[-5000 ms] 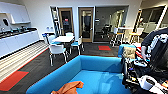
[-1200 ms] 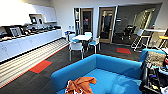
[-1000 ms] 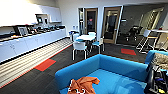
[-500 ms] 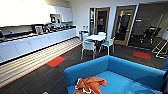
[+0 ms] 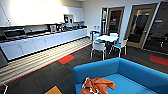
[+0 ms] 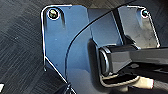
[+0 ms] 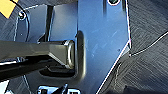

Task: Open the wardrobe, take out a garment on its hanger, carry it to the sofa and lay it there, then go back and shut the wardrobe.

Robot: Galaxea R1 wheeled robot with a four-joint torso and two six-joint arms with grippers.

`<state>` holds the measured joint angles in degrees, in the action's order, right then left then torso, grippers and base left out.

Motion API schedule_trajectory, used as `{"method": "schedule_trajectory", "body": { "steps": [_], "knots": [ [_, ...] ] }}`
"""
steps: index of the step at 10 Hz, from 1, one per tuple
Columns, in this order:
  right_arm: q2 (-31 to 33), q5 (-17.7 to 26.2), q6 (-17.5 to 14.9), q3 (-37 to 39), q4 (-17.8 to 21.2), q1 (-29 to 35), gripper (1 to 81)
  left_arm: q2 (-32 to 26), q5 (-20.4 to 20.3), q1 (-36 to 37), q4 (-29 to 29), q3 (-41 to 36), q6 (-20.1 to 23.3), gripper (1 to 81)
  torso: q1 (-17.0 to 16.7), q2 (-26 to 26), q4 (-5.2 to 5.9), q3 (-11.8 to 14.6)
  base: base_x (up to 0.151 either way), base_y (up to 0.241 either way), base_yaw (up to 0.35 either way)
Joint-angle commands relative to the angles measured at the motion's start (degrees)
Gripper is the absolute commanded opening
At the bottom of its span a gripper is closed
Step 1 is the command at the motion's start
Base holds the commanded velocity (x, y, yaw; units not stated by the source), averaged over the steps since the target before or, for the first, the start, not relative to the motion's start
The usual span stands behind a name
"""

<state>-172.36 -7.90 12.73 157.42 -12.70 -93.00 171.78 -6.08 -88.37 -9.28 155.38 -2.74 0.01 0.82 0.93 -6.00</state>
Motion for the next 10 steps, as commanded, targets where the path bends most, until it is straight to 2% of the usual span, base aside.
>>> {"method": "schedule_trajectory", "body": {
  "steps": [1,10],
  "knots": [
    [-0.20,2.98,0.19,-0.02,-0.13,1.37,81.1,-0.29,2.48,1.66,-0.92,-0.08,0.55,81.1,0.00,0.00,0.00,0.00,0.000,0.000,0.307],
    [-0.46,2.98,0.02,-0.02,-0.13,1.54,81.1,1.03,2.48,1.66,-2.32,-0.08,0.55,81.1,0.00,0.00,0.00,0.00,0.000,0.000,0.307]
  ]
}}
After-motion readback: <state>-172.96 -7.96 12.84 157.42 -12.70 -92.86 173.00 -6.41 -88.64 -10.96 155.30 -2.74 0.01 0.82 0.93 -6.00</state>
